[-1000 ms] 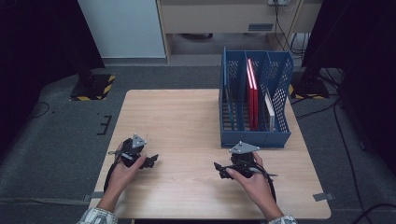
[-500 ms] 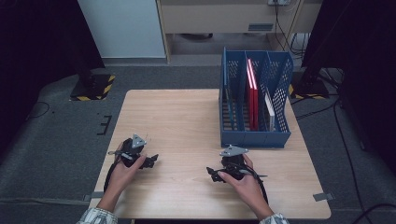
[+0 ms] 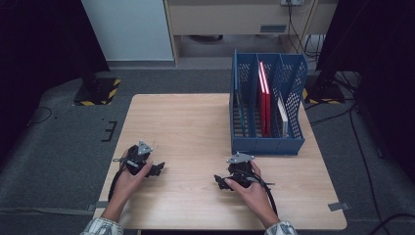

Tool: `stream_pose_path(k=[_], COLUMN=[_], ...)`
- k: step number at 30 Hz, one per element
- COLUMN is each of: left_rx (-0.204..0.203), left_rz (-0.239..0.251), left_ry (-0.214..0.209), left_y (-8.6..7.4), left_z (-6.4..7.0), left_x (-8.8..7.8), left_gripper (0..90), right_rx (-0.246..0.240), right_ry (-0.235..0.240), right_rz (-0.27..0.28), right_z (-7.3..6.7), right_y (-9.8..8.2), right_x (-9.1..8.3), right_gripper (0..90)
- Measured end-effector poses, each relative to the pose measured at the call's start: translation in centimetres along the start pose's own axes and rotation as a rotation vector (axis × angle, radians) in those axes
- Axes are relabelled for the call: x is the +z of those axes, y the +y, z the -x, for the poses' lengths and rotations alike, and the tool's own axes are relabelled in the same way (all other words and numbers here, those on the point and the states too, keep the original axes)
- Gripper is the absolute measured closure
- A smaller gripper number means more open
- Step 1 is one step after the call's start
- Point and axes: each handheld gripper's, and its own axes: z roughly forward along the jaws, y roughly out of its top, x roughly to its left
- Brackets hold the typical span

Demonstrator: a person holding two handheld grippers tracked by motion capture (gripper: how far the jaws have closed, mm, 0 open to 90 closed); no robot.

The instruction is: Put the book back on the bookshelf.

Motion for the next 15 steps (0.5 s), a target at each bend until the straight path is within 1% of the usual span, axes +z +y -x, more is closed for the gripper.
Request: stream_pose_path(k=[1, 2, 5, 6, 9, 10, 12, 15], left_rx=[-0.002, -0.004, -0.008, -0.008, -0.012, -0.006, -0.005, -0.011], left_rz=[-0.004, -0.009, -0.015, -0.017, -0.025, -0.029, -0.035, -0.031], left_ry=[0.001, 0.002, 0.003, 0.003, 0.001, 0.001, -0.003, -0.01], left_y=[0.0, -0.1, -0.2, -0.2, -0.3, -0.4, -0.5, -0.5], left_z=[-0.1, -0.1, -0.3, -0.3, -0.3, -0.3, -0.2, -0.1], left_x=[0.1, 0.1, 0.3, 0.3, 0.4, 0.5, 0.6, 0.7], left_gripper=[2.9, 2.9, 2.7, 2.7, 2.7, 2.7, 2.7, 2.2], right_rx=[0.002, 0.007, -0.015, -0.015, -0.032, -0.048, -0.053, -0.052], right_ry=[-0.002, -0.006, -0.031, -0.031, -0.053, -0.064, -0.063, -0.062], right_rz=[-0.001, -0.013, -0.044, -0.044, -0.023, -0.014, -0.019, -0.019], right_z=[0.0, -0.1, -0.4, -0.4, -0.6, -0.7, -0.8, -0.8], right_y=[-0.1, -0.1, -0.3, -0.3, -0.5, -0.7, -0.7, -0.7], right_x=[0.2, 0.3, 0.9, 0.9, 1.2, 1.3, 1.3, 1.3], right_gripper=[8.0, 8.0, 7.9, 7.9, 7.6, 7.0, 6.5, 6.1])
